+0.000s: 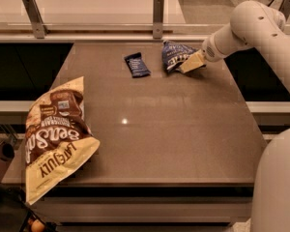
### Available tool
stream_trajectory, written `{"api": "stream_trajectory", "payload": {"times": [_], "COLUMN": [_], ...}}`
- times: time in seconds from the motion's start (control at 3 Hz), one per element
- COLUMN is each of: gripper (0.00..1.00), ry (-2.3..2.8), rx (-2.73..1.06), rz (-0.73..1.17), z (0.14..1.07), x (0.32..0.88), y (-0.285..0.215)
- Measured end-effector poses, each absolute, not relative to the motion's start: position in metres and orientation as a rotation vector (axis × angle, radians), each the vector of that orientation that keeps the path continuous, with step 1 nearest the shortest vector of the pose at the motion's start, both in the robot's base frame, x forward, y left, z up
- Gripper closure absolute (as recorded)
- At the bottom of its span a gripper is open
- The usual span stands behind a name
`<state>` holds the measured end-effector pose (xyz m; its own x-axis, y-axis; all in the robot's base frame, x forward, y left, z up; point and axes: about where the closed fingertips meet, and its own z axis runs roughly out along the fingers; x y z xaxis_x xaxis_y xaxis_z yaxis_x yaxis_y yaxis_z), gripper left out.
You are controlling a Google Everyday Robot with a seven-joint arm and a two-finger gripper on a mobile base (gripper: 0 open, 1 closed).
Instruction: Move blue chip bag near brown chip bag
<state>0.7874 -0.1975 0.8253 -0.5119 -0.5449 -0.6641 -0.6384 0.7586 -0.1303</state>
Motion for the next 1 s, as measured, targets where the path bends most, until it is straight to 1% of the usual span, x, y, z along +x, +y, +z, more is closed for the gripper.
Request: {"api": "stream_trajectory", "payload": {"times": [1.0], "gripper": [1.0], "ry": [2.238], "rx": [-0.881], "rz": [0.169], "z": [0.826], "x": [0.7874], "y": [-0.1975]}}
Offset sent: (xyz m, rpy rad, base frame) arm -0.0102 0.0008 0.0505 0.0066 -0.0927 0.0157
